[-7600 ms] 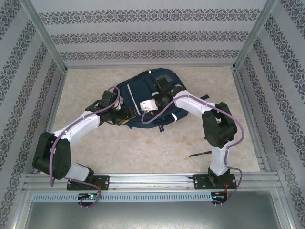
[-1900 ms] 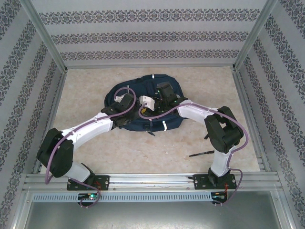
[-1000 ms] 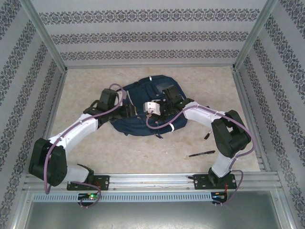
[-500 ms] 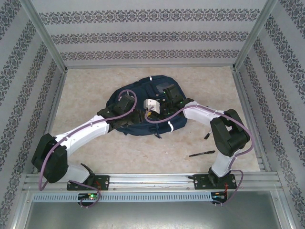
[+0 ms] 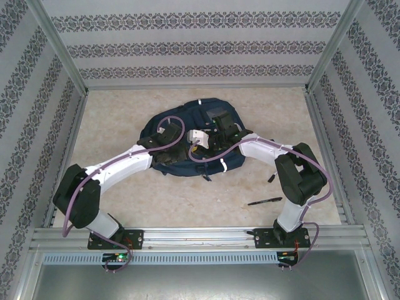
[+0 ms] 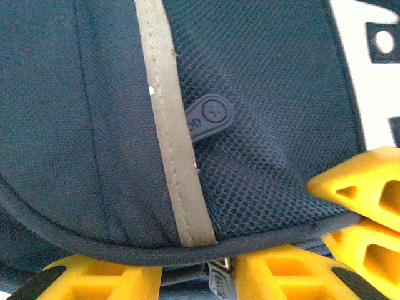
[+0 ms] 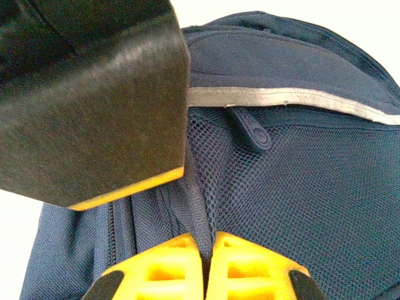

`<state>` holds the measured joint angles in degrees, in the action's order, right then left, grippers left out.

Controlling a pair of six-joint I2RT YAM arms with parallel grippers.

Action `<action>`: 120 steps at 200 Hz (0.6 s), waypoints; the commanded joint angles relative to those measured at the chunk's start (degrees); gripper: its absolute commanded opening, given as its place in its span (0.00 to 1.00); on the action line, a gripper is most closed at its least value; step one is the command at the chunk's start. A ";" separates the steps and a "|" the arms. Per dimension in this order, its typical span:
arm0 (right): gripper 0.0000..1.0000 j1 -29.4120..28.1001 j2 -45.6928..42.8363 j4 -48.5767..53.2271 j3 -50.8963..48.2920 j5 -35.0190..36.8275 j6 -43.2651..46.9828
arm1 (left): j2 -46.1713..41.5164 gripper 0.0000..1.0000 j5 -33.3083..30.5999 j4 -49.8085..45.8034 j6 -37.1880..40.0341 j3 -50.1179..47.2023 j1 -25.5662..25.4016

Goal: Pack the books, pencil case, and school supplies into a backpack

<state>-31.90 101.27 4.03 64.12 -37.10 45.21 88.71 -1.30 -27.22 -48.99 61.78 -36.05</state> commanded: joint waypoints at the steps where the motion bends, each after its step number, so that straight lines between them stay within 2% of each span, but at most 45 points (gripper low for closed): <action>1: 0.00 -1.72 -1.56 -3.55 1.14 -5.80 -0.65 | 2.61 0.29 -3.34 -4.54 -1.50 1.42 -0.42; 26: 0.00 -1.57 -1.69 -2.73 0.67 -4.84 0.71 | 1.38 0.13 -7.11 -7.42 -2.41 1.39 -0.44; 50: 0.00 -1.15 -1.87 -2.71 -0.21 -4.60 1.33 | -0.45 0.09 -8.52 -7.87 -1.90 0.56 -0.33; 67: 0.00 -1.06 -1.95 -2.65 -0.11 -4.86 1.34 | -0.88 0.00 -8.53 -7.55 -1.12 -0.15 -0.17; 92: 0.00 -1.21 -1.95 -1.70 0.16 -4.59 2.70 | -1.18 0.00 -8.28 -7.01 1.16 -1.18 1.39; 120: 0.00 -0.94 -2.83 1.07 -1.06 -4.61 9.53 | -3.06 0.00 -7.84 -5.41 10.80 -2.64 5.04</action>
<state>-32.53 101.30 3.38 63.99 -36.47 48.49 87.66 -4.95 -30.39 -46.70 61.58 -35.46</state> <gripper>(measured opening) 0.043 0.045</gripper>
